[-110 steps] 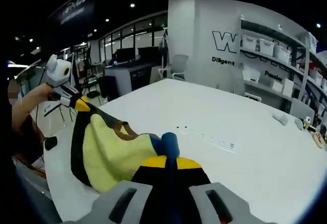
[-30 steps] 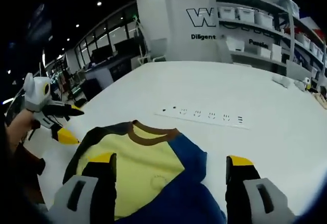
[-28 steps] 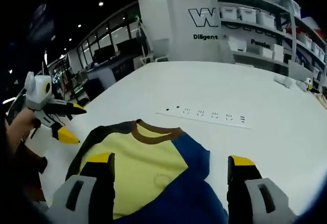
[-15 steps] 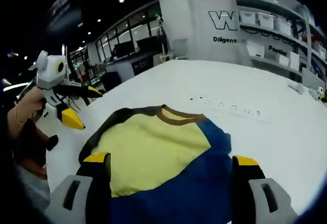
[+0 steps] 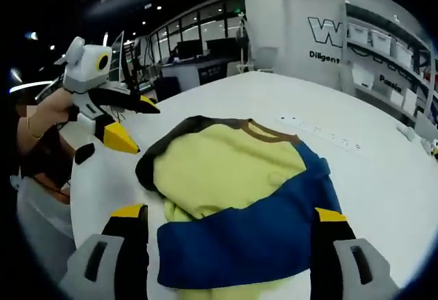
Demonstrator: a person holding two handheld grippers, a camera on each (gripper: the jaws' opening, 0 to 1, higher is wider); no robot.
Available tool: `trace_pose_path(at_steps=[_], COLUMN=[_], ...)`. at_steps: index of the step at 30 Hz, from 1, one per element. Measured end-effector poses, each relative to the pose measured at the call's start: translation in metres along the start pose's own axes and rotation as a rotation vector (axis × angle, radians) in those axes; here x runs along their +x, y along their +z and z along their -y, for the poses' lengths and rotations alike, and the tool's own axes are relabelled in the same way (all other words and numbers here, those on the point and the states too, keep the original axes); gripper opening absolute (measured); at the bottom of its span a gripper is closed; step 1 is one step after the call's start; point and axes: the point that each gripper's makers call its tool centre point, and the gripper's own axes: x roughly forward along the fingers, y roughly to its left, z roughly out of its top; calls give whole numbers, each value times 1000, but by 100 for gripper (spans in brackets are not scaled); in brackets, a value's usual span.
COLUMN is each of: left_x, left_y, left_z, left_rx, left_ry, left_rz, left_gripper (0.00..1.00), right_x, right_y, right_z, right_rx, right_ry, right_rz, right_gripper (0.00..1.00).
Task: Fold the garment on the visible template until the final outline fits inside the template.
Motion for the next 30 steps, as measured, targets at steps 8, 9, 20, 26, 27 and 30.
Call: trace_pose_path(at_steps=[8, 9, 20, 26, 27, 30], left_x=[-1, -2, 2, 9, 9, 10], left_y=[-23, -25, -55, -69, -69, -71], left_z=[6, 7, 12, 13, 12, 13], left_rx=[-18, -23, -155, -299, -289, -302], left_ry=[10, 9, 23, 19, 20, 21], left_rz=[-30, -33, -95, -106, -100, -94], left_gripper=[59, 57, 36, 24, 21, 12], right_x=[-13, -13, -4, 4, 4, 5], right_y=[-17, -22, -46, -61, -63, -69], right_z=[-34, -39, -59, -59, -59, -57], right_rx=[-44, -54, -52, -13, -15, -35], right_ry=[35, 38, 3, -29, -30, -43], right_rz=[-5, -13, -43, -61, -65, -82], right_gripper=[88, 87, 65, 46, 45, 38])
